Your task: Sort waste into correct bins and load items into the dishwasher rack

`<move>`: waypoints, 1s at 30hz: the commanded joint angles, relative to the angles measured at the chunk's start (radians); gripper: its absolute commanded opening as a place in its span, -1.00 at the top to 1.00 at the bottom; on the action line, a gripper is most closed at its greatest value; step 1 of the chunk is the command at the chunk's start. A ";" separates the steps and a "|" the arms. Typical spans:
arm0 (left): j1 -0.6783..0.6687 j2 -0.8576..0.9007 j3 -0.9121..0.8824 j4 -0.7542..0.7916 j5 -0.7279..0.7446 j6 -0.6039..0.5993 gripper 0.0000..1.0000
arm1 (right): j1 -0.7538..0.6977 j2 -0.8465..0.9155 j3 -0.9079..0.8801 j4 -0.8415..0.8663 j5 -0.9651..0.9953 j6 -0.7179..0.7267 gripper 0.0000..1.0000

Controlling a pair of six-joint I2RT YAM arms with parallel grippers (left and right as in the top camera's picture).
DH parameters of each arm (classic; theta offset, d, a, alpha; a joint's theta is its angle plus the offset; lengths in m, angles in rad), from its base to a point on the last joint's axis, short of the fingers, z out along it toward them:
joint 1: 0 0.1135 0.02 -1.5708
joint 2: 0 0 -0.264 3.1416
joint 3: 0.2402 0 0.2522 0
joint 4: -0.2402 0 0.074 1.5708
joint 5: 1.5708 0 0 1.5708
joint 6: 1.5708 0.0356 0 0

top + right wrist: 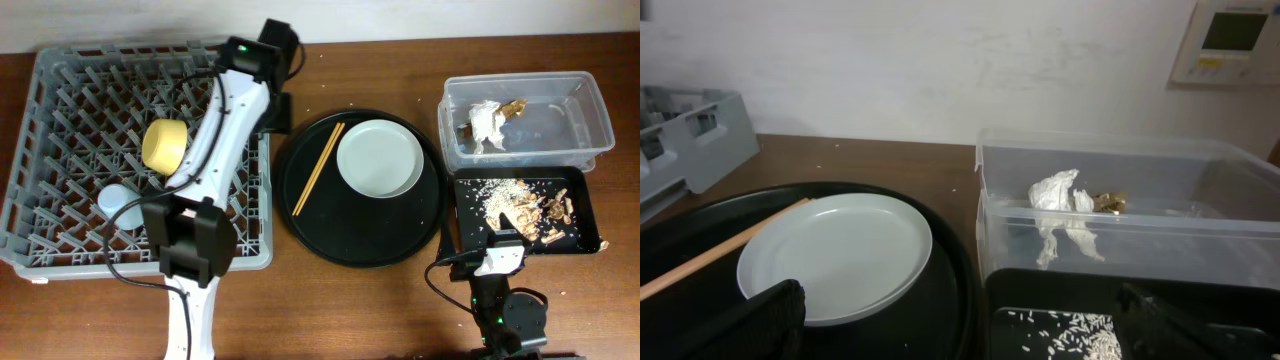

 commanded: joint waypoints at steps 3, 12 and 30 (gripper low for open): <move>-0.116 0.093 -0.069 0.174 0.253 0.269 -0.01 | -0.002 -0.005 -0.009 -0.002 -0.003 0.004 -0.97; -0.123 0.241 -0.071 0.224 0.114 0.229 0.30 | -0.002 -0.005 -0.009 -0.002 -0.003 0.004 -0.97; -0.116 0.215 -0.034 0.080 0.287 0.215 1.00 | -0.002 -0.005 -0.009 -0.002 -0.003 0.004 -0.97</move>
